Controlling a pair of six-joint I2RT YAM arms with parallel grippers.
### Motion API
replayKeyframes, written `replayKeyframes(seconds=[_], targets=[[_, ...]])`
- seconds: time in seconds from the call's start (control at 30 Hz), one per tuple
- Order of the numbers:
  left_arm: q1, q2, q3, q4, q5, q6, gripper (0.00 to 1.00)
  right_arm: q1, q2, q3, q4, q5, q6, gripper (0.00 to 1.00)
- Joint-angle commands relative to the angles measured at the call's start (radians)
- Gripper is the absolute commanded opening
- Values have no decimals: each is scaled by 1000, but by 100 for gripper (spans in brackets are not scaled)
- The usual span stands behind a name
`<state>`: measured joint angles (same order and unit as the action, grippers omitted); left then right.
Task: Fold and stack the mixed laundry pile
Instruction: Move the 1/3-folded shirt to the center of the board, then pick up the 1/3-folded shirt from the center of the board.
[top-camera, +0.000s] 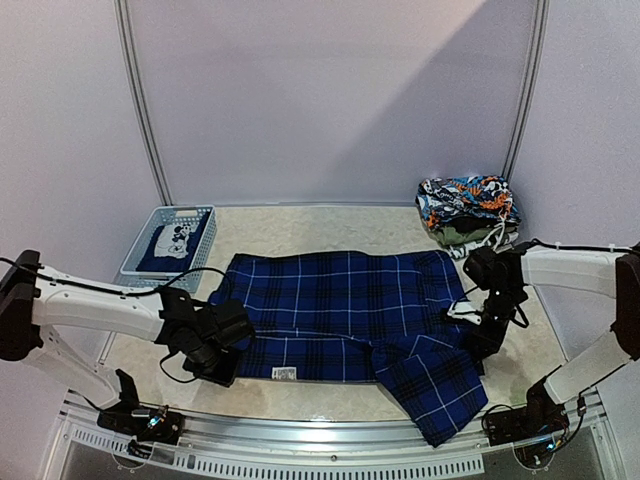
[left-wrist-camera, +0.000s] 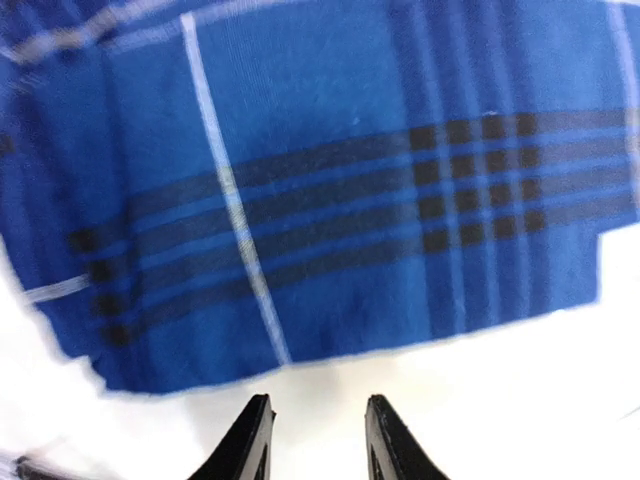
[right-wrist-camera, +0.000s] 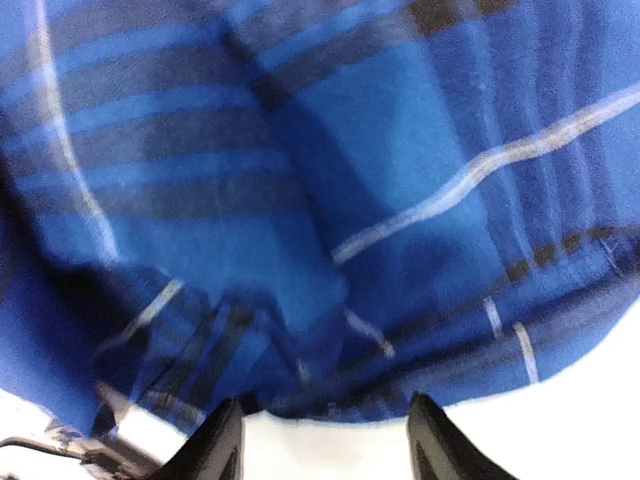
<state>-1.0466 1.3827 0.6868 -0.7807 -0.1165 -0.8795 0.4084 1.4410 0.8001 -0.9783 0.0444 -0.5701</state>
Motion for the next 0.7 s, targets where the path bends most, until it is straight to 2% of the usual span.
replayKeyframes(seconds=[0.0,0.07,0.17,0.27,0.37,0.53,0.67], targets=[[-6,-53,211,-207,-91,94,36,-8,-71,138,-114,-31,-26,65],[37,-53,344,-295,-159,156,41,-42,-99,249,-165,-111,-43,72],[165,-51,474,-310,-202,254,50,-147,-62,436,-202,-222,-54,78],[306,-39,520,-200,-200,325,56,-241,17,583,-178,-320,-56,80],[442,22,553,-87,-160,356,56,-290,126,687,-134,-391,-31,80],[552,167,597,125,-61,369,56,-363,338,799,-83,-520,50,78],[601,327,691,182,7,407,55,-394,484,881,-66,-563,72,77]])
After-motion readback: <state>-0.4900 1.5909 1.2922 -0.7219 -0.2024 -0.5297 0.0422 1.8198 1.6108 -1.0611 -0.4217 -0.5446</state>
